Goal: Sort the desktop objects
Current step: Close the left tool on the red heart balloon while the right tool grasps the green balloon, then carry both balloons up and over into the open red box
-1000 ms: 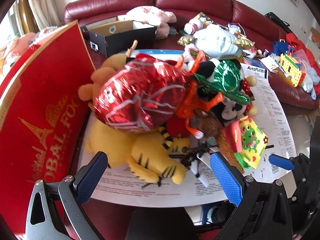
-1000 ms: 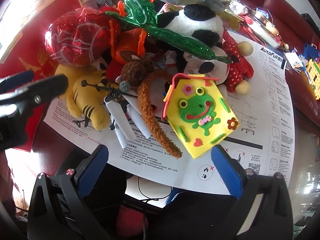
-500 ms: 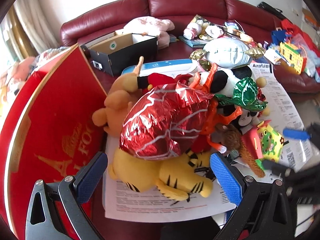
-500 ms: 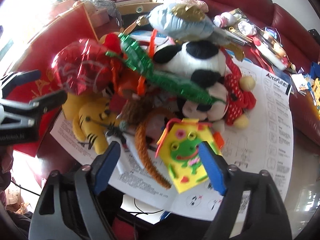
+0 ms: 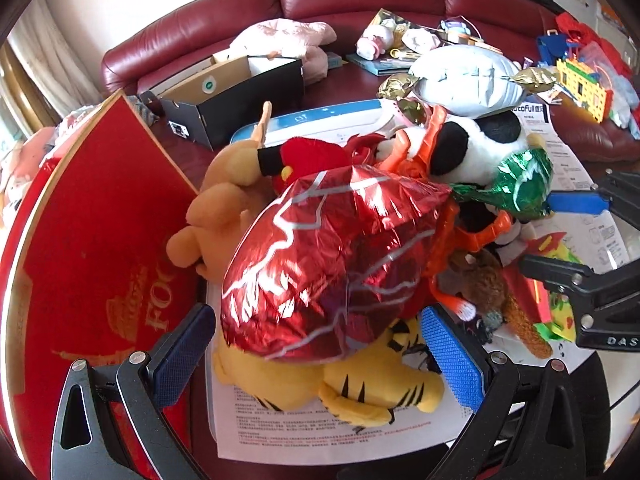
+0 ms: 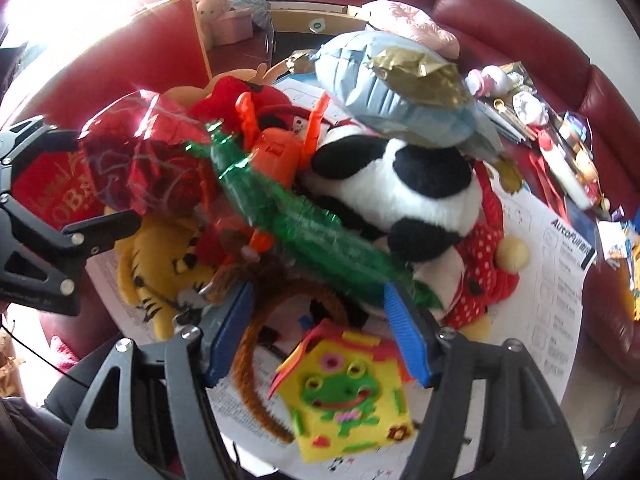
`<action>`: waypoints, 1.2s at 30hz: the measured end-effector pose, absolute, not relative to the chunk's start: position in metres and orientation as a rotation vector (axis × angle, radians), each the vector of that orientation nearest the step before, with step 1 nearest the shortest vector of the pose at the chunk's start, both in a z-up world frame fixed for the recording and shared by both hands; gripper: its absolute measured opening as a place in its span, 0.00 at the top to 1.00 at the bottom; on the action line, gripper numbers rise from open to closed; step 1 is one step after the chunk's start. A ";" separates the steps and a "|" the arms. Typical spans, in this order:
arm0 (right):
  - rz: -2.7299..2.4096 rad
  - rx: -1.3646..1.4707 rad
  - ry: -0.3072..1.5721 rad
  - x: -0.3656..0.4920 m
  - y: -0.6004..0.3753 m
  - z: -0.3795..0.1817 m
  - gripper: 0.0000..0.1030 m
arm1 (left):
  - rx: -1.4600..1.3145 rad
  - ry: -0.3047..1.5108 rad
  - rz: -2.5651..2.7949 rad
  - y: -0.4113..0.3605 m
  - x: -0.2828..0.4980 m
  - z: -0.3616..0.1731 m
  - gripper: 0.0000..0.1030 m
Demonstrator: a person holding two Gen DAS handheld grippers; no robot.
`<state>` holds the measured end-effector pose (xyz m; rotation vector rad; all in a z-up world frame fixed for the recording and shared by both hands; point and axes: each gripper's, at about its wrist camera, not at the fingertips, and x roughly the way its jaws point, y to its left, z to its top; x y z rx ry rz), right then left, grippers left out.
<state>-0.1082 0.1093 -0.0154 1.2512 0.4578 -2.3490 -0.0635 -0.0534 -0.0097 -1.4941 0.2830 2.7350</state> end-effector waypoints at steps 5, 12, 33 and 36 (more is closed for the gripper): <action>-2.365 1.290 0.395 -0.131 0.111 -0.021 0.44 | -1.507 0.246 2.713 -0.060 -0.070 -0.012 0.28; -2.336 1.333 0.328 -0.141 0.101 -0.020 0.78 | -1.546 0.233 2.703 -0.062 -0.071 -0.012 0.59; -2.329 1.025 0.210 -0.066 0.056 0.092 0.86 | -1.298 0.039 2.936 -0.114 0.003 0.100 0.63; -2.275 0.960 0.221 -0.057 0.020 0.112 0.86 | -1.270 -0.026 3.034 -0.152 0.025 0.118 0.63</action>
